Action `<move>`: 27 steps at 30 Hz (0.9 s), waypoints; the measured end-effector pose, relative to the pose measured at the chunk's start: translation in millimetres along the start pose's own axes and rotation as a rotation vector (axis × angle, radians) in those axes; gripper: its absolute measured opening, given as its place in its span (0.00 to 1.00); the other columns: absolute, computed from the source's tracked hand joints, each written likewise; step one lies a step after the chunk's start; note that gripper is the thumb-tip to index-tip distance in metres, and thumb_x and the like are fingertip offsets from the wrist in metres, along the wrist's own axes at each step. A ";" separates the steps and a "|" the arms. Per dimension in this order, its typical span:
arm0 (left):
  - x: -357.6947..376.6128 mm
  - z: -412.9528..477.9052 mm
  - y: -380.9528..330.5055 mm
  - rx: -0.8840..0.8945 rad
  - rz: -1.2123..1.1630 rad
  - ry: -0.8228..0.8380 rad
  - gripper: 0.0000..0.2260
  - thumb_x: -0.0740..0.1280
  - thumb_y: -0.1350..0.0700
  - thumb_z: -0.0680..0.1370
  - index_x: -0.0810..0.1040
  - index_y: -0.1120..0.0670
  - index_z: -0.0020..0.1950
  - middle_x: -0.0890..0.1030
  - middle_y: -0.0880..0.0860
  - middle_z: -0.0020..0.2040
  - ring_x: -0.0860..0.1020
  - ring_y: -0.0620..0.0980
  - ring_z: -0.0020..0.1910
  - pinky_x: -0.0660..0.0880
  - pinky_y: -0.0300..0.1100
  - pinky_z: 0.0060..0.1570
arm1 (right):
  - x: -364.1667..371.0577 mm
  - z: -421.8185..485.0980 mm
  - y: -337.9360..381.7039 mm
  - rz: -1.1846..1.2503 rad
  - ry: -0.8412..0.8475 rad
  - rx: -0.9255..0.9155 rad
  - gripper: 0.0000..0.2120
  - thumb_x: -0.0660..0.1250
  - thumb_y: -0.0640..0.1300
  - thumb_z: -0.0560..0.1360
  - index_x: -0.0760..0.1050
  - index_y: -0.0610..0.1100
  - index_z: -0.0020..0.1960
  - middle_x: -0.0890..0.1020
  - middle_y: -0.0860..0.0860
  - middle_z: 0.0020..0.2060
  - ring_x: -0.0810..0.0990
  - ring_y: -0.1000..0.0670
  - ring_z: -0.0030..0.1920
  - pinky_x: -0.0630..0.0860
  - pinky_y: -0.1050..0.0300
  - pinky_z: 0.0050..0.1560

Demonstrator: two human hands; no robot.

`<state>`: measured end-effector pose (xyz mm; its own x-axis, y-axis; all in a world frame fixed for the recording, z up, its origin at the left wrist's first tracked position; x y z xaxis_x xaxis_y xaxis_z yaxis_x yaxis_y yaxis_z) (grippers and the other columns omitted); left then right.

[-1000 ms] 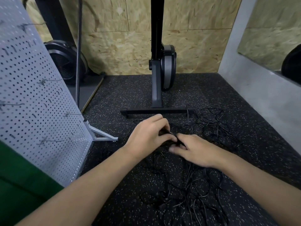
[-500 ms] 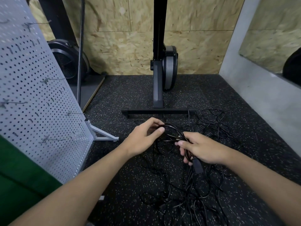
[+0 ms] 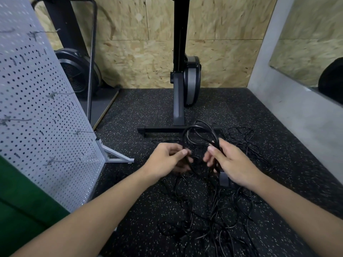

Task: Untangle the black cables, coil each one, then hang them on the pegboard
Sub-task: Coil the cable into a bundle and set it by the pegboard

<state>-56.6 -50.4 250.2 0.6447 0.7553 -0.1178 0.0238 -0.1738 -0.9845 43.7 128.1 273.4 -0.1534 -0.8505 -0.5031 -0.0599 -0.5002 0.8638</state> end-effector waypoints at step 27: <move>2.9 -7.4 -16.2 0.157 0.127 -0.185 0.20 0.71 0.43 0.80 0.85 0.55 0.34 0.83 0.52 0.33 0.77 0.44 0.32 0.72 0.38 0.37 | 22.5 -9.5 19.3 0.086 0.264 0.262 0.08 0.63 0.48 0.85 0.77 0.44 0.52 0.83 0.54 0.38 0.86 0.52 0.40 0.78 0.53 0.57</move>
<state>-49.5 -50.1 266.8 0.4839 0.8389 -0.2491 -0.1763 -0.1854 -0.9667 48.5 97.7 278.5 0.0888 -0.9174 -0.3881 -0.3134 -0.3955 0.8633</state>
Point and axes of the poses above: each hand's wrist, its own z-axis towards the middle knuckle, its own x-axis out of the palm, y = z × x, the point moved 4 cm from there along z, towards the middle knuckle
